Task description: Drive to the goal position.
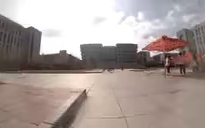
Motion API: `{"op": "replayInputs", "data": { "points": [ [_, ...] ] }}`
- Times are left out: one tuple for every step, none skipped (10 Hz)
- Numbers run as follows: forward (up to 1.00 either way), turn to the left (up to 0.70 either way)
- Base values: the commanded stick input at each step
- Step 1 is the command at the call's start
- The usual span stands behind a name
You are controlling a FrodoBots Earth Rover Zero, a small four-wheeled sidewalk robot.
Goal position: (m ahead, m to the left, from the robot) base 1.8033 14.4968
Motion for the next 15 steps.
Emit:
{"op": "replayInputs", "data": {
  "points": [
    [1.0,0.02],
    [1.0,0.02],
    [1.0,0.02],
    [1.0,0.02],
    [1.0,0.02],
    [1.0,0.02],
    [1.0,0.02],
    [1.0,0.02],
    [1.0,0.02],
    [1.0,0.02],
    [1.0,0.02],
    [1.0,0.02],
    [1.0,0.02],
    [1.0,0.02],
    [1.0,0.02]
  ]
}}
